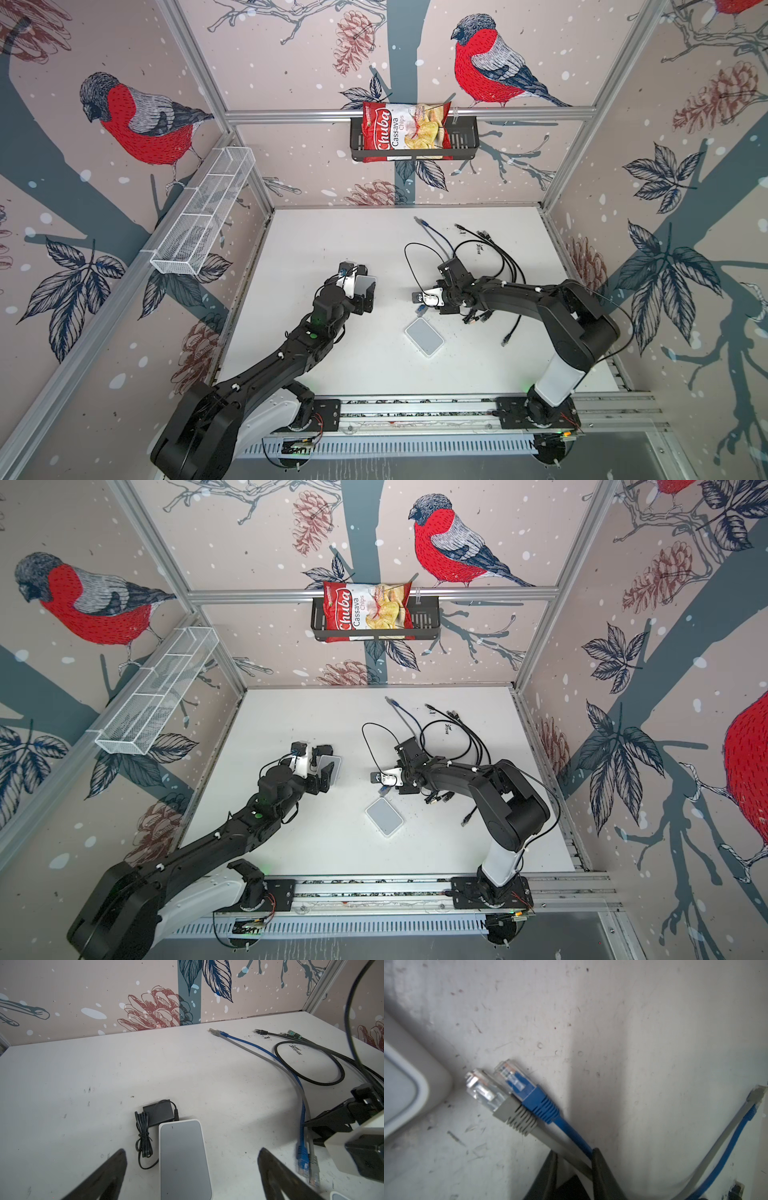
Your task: Insert the plug into the switch port
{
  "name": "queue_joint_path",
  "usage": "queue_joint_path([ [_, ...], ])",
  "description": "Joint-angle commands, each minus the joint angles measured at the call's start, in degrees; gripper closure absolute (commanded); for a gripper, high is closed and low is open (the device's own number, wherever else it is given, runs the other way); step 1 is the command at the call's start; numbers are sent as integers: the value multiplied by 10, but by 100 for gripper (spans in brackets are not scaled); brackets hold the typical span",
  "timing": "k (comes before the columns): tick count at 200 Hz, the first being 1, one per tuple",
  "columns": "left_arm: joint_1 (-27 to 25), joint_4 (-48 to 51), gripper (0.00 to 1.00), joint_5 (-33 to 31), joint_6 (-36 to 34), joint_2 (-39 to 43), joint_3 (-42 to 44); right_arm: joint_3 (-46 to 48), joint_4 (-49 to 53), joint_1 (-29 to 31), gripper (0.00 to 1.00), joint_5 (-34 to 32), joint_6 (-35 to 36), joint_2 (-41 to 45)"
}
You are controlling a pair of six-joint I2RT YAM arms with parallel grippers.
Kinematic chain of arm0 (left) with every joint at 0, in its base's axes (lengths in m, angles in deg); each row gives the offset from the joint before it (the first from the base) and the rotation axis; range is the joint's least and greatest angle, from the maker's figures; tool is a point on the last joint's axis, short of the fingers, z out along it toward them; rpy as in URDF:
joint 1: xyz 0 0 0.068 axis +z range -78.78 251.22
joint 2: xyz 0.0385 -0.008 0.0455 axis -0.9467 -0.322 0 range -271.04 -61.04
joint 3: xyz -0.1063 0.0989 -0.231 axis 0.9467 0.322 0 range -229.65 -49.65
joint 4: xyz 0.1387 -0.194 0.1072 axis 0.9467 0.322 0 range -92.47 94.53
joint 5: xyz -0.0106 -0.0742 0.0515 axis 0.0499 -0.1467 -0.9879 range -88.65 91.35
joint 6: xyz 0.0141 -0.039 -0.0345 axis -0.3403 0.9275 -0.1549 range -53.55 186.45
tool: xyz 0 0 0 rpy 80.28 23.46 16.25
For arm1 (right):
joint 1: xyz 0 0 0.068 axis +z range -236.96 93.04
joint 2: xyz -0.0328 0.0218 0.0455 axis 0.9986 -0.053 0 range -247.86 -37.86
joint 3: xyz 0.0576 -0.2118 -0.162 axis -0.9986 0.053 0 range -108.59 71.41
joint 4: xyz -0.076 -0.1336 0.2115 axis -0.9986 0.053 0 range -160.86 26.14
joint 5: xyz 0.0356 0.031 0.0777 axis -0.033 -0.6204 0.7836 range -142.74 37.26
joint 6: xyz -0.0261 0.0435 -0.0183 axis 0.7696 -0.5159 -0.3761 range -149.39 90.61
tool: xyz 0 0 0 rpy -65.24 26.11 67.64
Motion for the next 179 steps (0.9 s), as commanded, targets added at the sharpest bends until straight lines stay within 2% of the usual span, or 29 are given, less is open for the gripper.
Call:
queue_joint_path([
  [1, 1, -33, 3, -3, -7, -2, 1, 2, 0, 2, 76, -1, 8, -4],
  [32, 1, -33, 3, -3, -8, -5, 0, -1, -5, 2, 90, 9, 7, -5],
  [63, 2, -38, 3, -6, -9, -8, 2, 0, -22, 1, 98, 16, 6, 3],
  [145, 1, -83, 3, -21, -45, -7, 8, -31, -27, -12, 99, 55, 3, 4],
  [166, 2, -91, 3, 24, -87, -16, 4, -32, -40, -15, 99, 70, -8, 6],
  [179, 1, -99, 3, 83, -145, -29, 6, -32, -51, -18, 99, 79, -18, 6],
])
